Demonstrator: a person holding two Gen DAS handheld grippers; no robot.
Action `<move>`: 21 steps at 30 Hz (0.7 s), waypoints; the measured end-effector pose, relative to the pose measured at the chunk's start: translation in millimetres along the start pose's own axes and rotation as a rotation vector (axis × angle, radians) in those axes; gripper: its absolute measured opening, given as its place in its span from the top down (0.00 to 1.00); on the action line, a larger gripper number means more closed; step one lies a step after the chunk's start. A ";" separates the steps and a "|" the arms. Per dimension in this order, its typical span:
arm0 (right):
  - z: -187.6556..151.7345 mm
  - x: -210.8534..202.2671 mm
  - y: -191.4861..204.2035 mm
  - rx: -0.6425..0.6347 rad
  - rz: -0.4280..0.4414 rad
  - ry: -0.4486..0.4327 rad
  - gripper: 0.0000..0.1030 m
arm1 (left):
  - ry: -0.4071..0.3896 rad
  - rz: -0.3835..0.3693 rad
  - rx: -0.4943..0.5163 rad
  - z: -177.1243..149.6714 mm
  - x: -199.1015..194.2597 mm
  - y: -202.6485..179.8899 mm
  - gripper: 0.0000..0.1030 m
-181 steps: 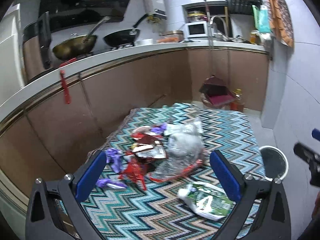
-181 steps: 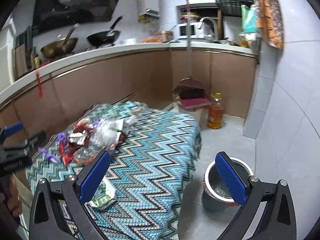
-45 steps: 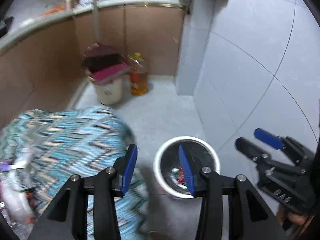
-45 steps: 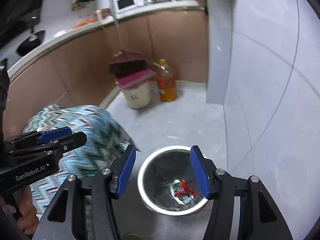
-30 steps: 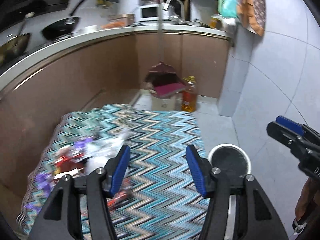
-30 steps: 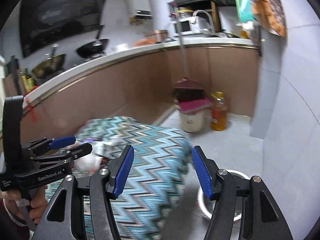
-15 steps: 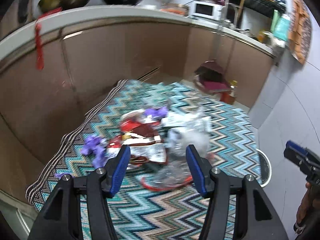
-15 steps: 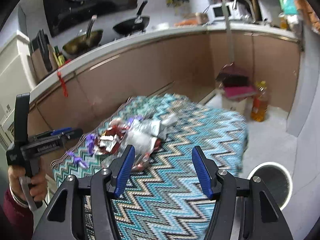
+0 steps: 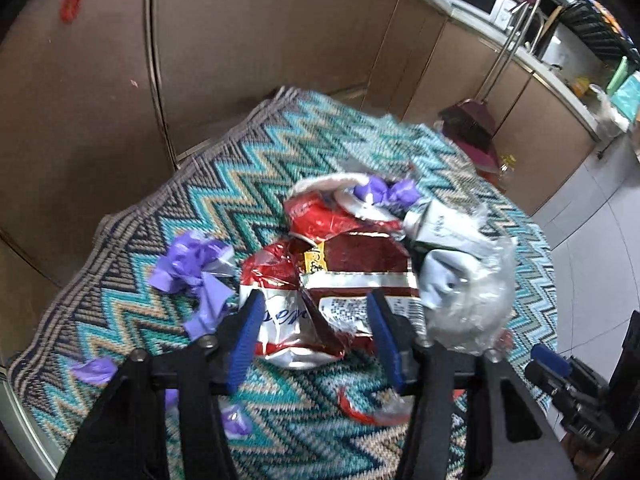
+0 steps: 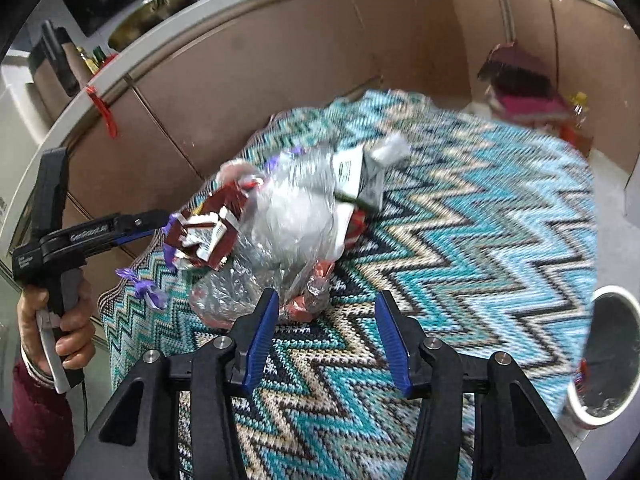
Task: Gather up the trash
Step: 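Grasp the red chip bag with the left tool while the right tool grasps the clear plastic bag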
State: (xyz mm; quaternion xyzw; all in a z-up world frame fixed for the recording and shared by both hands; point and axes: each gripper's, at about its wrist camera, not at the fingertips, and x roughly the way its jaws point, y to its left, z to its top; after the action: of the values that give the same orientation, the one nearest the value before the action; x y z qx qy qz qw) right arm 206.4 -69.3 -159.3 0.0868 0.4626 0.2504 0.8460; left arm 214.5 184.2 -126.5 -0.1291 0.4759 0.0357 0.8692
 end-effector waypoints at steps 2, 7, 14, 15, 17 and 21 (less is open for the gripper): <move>0.1 10.7 -0.9 0.005 0.008 0.019 0.52 | 0.023 0.001 -0.007 0.9 12.0 -0.3 0.66; 1.4 38.3 -2.0 0.024 0.033 0.063 0.57 | 0.056 0.002 -0.022 4.0 32.4 -1.2 0.78; 1.1 53.6 -1.7 0.032 0.076 0.081 0.84 | 0.043 0.002 -0.021 5.3 34.2 -1.3 0.89; 0.6 51.8 -2.0 0.028 0.081 0.077 0.86 | 0.038 -0.001 -0.022 4.9 33.2 -0.6 0.90; -1.4 47.5 -1.6 0.020 0.088 0.067 0.89 | 0.025 -0.003 -0.023 4.3 30.3 -0.1 0.93; -5.5 33.0 3.8 -0.015 0.096 0.047 0.90 | -0.009 -0.006 -0.015 0.4 18.2 -1.6 0.94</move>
State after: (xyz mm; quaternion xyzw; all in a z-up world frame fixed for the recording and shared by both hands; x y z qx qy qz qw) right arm 215.2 -49.9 -185.4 0.0968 0.4760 0.2960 0.8225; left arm 225.0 181.7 -141.2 -0.1371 0.4712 0.0374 0.8705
